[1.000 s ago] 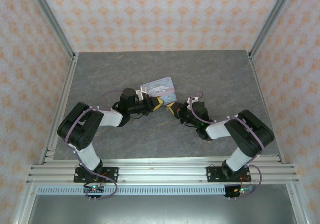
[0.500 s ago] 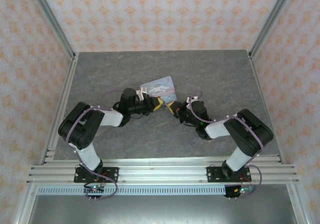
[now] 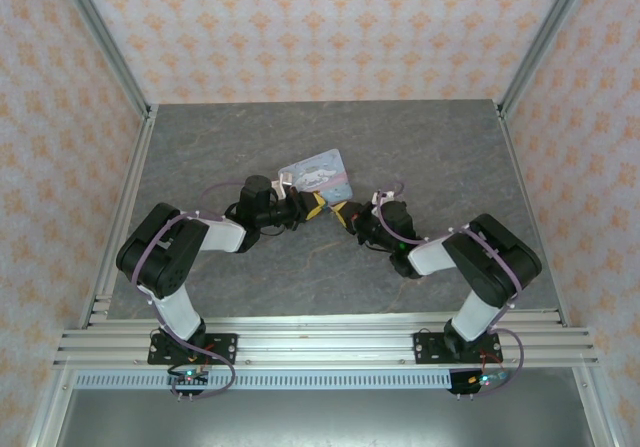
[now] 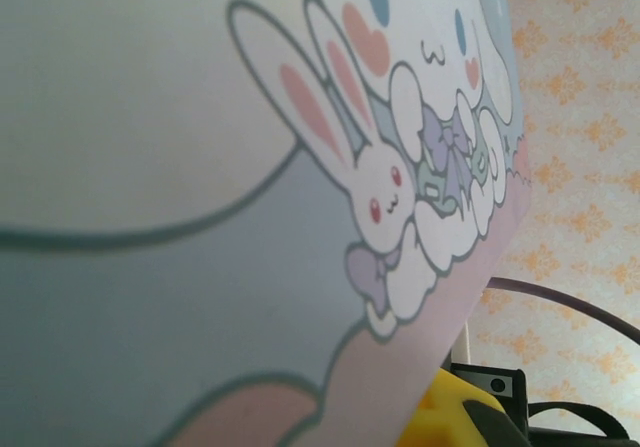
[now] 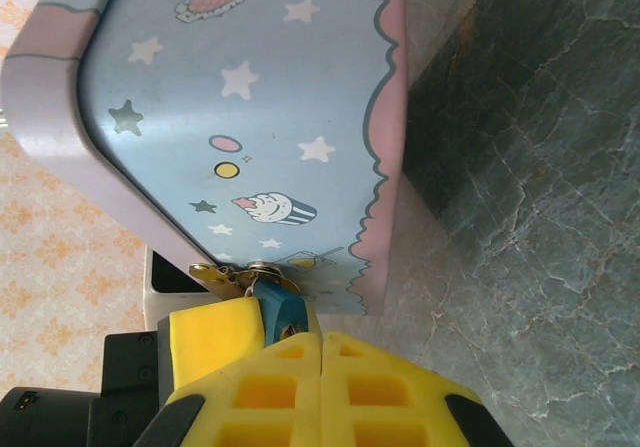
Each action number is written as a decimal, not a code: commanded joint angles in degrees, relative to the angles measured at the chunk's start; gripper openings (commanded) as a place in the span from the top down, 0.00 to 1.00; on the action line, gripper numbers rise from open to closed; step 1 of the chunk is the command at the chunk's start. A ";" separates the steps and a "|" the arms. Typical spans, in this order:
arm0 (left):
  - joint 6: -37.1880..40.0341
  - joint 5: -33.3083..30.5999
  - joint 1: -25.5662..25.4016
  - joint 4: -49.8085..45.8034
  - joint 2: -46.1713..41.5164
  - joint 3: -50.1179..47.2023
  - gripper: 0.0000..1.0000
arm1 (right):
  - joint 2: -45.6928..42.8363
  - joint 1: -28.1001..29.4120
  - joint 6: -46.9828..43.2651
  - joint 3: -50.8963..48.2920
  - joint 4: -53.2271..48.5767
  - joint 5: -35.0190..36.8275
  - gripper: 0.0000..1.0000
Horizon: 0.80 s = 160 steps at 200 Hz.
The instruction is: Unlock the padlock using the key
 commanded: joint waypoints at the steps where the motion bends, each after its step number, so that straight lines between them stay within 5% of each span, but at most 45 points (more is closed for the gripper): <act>1: -2.26 1.56 -0.21 3.42 -1.23 0.98 1.00 | 1.21 0.61 0.13 1.52 3.66 0.97 1.00; 160: -4.81 1.07 -0.27 4.42 -3.64 0.32 1.00 | 9.62 0.00 -1.99 3.54 15.36 -1.18 1.00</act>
